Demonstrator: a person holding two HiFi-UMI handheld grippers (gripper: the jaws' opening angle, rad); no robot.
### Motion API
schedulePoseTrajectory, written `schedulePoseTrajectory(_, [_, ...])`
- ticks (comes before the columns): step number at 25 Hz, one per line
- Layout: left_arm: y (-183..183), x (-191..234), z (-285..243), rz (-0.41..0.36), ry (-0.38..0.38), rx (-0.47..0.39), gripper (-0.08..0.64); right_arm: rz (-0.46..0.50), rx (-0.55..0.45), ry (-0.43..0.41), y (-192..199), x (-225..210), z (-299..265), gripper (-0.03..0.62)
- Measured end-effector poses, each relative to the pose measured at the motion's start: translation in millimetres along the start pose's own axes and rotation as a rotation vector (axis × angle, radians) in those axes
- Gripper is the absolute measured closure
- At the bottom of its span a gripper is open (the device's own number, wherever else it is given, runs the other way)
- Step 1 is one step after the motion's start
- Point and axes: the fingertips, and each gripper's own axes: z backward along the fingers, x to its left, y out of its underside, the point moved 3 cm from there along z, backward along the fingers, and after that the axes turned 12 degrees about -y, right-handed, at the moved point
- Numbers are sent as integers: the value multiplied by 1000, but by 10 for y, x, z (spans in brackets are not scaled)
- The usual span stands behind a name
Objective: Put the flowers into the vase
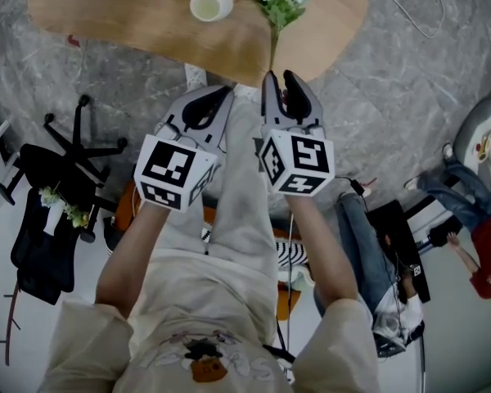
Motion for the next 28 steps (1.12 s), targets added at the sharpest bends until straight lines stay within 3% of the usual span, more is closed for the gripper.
schedulePoseTrajectory(23, [56,326,-557,12,-38,9,557,-96,39,37,-10,-504,-661,413])
schedulePoseTrajectory(28, [75,305,-628,14,-31,17,557,-198,76,-9,72,-642,-809,375])
